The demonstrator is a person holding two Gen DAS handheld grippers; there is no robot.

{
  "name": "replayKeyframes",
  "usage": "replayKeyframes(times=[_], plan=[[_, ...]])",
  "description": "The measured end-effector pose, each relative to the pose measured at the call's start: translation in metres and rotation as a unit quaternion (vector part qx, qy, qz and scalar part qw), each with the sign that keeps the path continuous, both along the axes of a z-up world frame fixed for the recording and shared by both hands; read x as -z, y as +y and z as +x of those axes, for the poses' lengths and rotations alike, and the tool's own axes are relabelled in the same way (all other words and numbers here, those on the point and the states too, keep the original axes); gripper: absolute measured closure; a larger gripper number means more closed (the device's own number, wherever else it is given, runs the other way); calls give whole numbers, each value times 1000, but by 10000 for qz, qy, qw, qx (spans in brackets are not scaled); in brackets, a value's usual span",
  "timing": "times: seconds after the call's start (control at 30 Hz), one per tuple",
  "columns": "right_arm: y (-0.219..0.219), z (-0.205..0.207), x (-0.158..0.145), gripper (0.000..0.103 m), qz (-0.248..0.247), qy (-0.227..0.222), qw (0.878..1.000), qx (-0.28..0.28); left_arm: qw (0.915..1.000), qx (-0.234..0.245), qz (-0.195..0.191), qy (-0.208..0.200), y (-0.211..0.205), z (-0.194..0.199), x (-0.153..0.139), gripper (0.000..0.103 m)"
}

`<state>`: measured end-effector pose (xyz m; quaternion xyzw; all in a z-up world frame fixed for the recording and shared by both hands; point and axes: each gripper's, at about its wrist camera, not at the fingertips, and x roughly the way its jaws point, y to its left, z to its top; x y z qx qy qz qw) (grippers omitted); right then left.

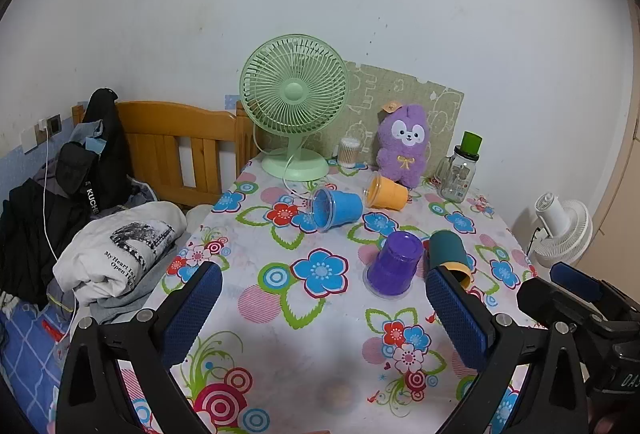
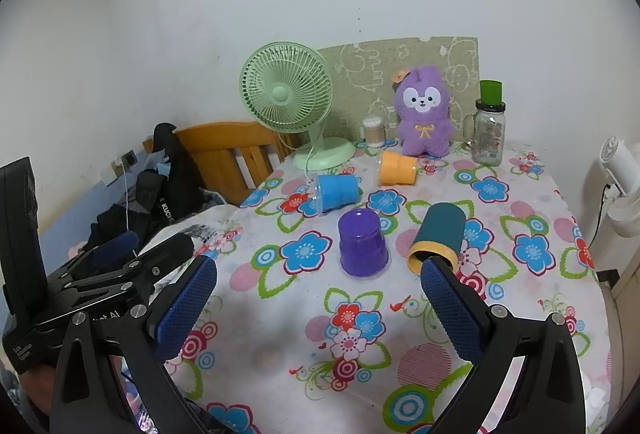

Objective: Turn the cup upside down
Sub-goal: 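Move the right tool toward the upright purple cup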

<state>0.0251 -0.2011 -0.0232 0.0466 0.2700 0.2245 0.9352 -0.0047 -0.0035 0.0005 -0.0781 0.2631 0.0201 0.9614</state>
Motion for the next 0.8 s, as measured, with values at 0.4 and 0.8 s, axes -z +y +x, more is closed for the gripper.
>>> replayKeyframes(times=[0.4, 0.8], plan=[[1, 2, 1, 0, -7, 38, 10000, -37, 10000, 5, -52, 65, 5, 5, 6, 0], [5, 8, 8, 0, -55, 146, 9998, -97, 9998, -8, -86, 151, 9, 11, 14, 0]])
